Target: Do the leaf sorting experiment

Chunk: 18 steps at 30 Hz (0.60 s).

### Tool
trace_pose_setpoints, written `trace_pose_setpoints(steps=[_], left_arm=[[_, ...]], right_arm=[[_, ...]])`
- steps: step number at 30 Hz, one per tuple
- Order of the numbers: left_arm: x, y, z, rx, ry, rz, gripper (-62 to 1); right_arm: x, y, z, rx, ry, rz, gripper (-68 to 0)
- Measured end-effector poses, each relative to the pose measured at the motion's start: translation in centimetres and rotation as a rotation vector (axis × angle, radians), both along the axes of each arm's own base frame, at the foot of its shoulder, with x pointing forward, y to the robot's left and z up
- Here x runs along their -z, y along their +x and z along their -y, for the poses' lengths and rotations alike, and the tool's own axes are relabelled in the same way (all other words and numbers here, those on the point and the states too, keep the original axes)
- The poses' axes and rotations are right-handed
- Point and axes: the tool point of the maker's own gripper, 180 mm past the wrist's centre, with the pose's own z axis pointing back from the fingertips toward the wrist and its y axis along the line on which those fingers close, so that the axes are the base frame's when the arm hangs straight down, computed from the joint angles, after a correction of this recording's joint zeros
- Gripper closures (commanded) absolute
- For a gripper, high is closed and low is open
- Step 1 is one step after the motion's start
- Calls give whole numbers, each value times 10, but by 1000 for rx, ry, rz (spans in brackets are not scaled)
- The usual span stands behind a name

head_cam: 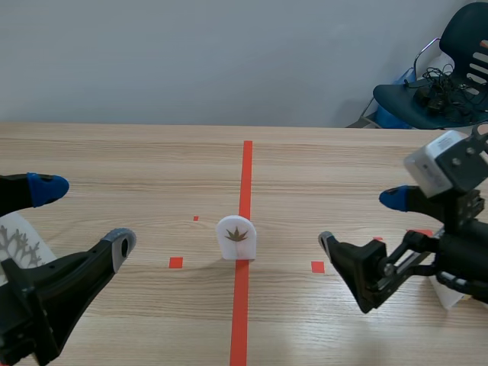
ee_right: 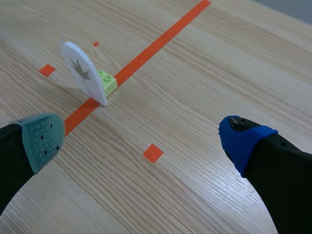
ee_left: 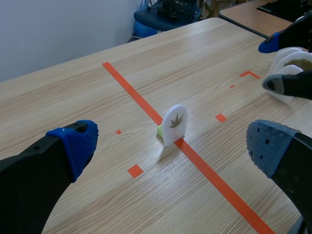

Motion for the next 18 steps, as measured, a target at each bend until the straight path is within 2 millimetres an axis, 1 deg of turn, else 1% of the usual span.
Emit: trace_pose_setpoints(steps=[5,8,11,13,16,17,18], left_arm=[[0,0,0,0,0,0,-623],[0,0,0,0,0,0,-623],[0,0,0,0,0,0,-623],[0,0,0,0,0,0,-623],[0,0,0,0,0,0,-623],[0,0,0,0,0,0,-623],[0,0,0,-1,-1,0,-623]], right_arm=[[32,14,-19,-9,21,-42,-679],[46,19,-39,-41,25,-33,-679],[60,21,-64,-85,34,-39,-679],[67,22,-82,-119,40,-37,-679],[73,28,-102,-142,27,-19,-679],[74,31,-107,-141,28,-15,-667],[75,34,-112,-138,23,-7,-635]])
